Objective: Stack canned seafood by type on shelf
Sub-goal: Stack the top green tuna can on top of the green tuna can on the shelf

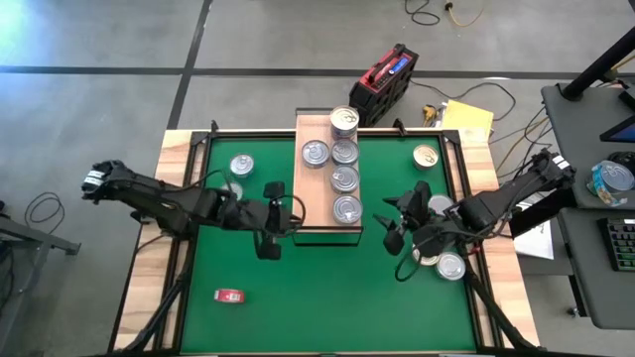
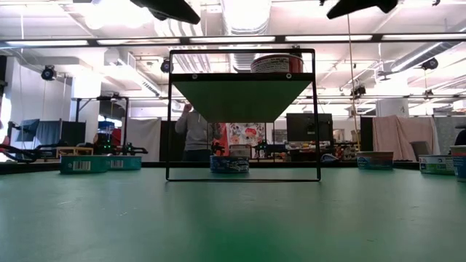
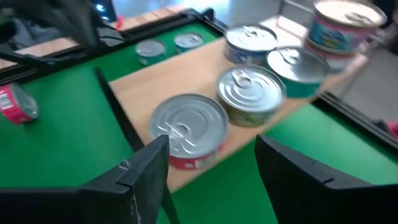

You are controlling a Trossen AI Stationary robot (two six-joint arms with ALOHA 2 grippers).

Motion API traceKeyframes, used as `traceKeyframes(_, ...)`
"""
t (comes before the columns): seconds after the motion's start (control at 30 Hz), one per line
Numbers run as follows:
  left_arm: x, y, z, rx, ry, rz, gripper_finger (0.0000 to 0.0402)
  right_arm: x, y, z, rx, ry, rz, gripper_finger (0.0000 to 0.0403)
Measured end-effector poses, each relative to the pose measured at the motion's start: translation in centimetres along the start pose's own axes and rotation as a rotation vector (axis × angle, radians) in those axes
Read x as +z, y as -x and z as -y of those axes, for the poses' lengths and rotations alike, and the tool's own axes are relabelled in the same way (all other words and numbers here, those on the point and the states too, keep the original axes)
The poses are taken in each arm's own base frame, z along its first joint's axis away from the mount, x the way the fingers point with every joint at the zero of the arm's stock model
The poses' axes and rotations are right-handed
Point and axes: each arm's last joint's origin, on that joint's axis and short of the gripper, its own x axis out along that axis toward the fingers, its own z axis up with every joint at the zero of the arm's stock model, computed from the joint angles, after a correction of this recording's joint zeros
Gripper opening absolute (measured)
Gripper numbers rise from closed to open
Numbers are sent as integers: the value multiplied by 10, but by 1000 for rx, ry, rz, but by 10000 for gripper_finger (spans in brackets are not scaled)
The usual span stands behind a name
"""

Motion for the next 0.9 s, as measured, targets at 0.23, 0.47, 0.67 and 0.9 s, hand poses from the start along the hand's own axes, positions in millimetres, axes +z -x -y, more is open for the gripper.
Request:
traceKeyframes(0.23,-5,2,24,5,-68,62,0,-3,4,8,-58,-62,-63,219)
traceKeyframes(0.47,-33,0,29,7,-38,140,0,-6,4,12,-85,-111,-83,219)
traceKeyframes(0.67,-50,10,27,-24,12,296,0,-8,3,13,-73,-165,-141,221)
traceKeyframes(0.9,-63,18,27,-52,-25,557,0,-14,-3,25,-162,-230,-262,213)
